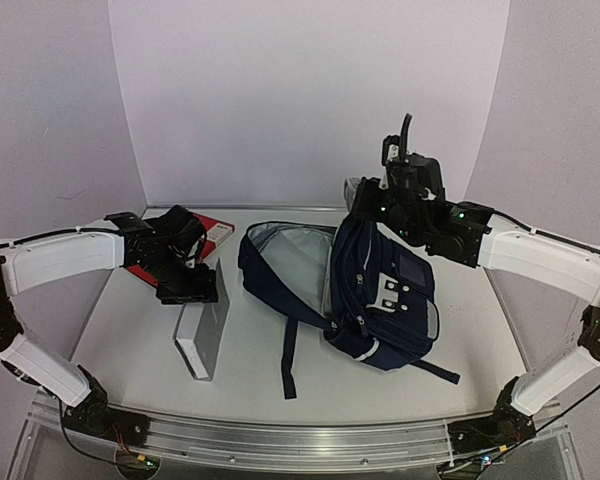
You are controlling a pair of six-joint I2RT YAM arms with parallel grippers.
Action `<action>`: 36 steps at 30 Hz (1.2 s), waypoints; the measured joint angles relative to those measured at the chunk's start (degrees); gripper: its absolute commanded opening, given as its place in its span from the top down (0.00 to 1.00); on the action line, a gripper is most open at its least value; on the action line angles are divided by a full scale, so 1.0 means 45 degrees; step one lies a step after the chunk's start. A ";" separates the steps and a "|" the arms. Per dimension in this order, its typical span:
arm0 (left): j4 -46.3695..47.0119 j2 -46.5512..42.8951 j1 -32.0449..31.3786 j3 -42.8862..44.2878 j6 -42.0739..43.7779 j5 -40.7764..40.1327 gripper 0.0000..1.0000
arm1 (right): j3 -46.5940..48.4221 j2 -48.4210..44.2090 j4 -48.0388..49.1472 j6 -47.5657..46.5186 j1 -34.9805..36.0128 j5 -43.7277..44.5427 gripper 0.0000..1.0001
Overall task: Pack the student bag
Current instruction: Pick up the book from the center of the board.
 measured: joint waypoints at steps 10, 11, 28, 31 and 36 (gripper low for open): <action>-0.0350 -0.0408 0.0000 0.0000 -0.0462 -0.0069 0.59 | 0.0000 -0.0005 -0.0004 0.0000 0.0000 -0.0107 1.00; -0.0410 -0.0611 0.0000 -0.0005 -0.0570 -0.0099 0.59 | 0.0000 -0.0016 -0.0004 0.0000 0.0000 -0.0189 1.00; 0.1807 -0.2993 0.0015 0.2833 -0.1063 0.3808 0.60 | 0.0000 -0.0951 -0.0547 -0.0777 -0.0136 -0.3703 1.00; 0.3517 -0.2013 0.0015 0.3036 -0.1338 0.5237 0.61 | 0.0000 -0.1161 -0.0781 -0.0780 -0.0136 -0.4072 1.00; 0.6223 -0.0616 0.0015 0.2842 -0.2340 0.7045 0.62 | 0.0000 -0.1341 -0.0902 -0.0760 -0.0136 -0.4266 1.00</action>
